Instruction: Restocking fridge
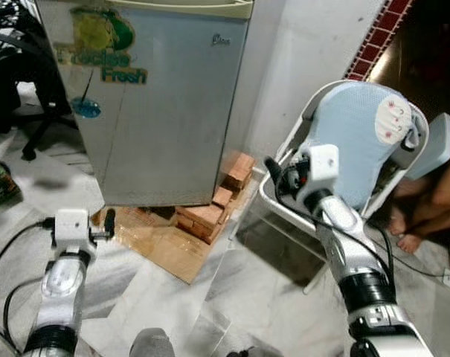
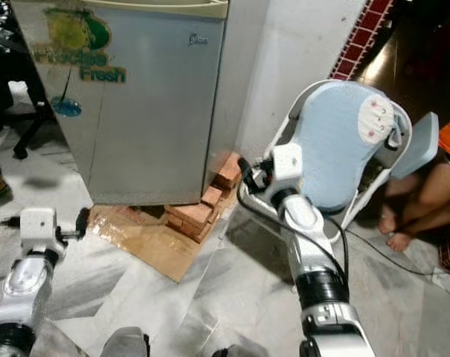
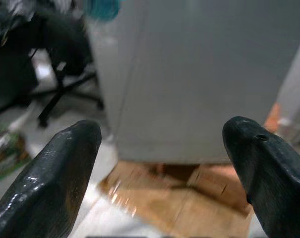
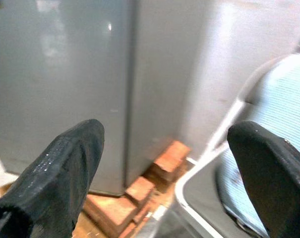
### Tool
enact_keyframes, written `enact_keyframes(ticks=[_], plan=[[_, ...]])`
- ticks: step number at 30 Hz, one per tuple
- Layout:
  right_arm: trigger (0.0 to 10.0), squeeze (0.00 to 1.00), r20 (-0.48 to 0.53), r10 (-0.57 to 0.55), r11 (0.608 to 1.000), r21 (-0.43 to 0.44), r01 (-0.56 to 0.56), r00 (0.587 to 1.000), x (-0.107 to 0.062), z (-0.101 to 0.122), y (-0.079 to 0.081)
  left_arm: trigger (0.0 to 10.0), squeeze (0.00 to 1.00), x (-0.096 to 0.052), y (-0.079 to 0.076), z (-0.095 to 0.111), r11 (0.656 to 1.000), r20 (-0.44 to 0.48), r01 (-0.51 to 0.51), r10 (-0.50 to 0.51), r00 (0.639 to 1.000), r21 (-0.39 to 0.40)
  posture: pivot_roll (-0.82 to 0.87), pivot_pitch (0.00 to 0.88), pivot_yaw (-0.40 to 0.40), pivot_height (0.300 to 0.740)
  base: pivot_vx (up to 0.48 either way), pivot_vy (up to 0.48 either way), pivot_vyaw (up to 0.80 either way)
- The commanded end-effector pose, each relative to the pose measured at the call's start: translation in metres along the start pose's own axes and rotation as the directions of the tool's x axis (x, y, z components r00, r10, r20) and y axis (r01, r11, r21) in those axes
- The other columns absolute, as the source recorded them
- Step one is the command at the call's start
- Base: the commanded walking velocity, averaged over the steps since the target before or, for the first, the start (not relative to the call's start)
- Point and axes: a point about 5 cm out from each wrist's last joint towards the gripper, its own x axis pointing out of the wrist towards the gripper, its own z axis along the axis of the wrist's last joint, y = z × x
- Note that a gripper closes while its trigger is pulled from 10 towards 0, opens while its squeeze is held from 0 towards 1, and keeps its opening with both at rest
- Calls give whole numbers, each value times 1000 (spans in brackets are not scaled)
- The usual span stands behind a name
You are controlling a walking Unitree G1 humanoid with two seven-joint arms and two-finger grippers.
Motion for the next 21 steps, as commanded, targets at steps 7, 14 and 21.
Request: enact_keyframes(ticks=[7, 14, 21], plan=[[10000, 0, 25, -72, 997, 13, 72, 997, -26, -4, -1, 10000, 0, 8, -34, 20, 992, 51, 119, -116, 992, -49, 83, 0, -49, 740, 0, 451, -800], [10000, 0, 45, -119, 993, 17, 118, 992, -36, -3, -2, 10000, 0, 6, -45, 27, 984, 69, 176, -175, 982, -13, 83, 0, -53, 740, 0, 480, -800], [10000, 0, 38, -139, 990, 16, 139, 990, -40, -4, -3, 10000, 0, -2, -46, 24, 982, 48, 177, -175, 983, -64, 87, 0, -55, 740, 0, 480, -800]])
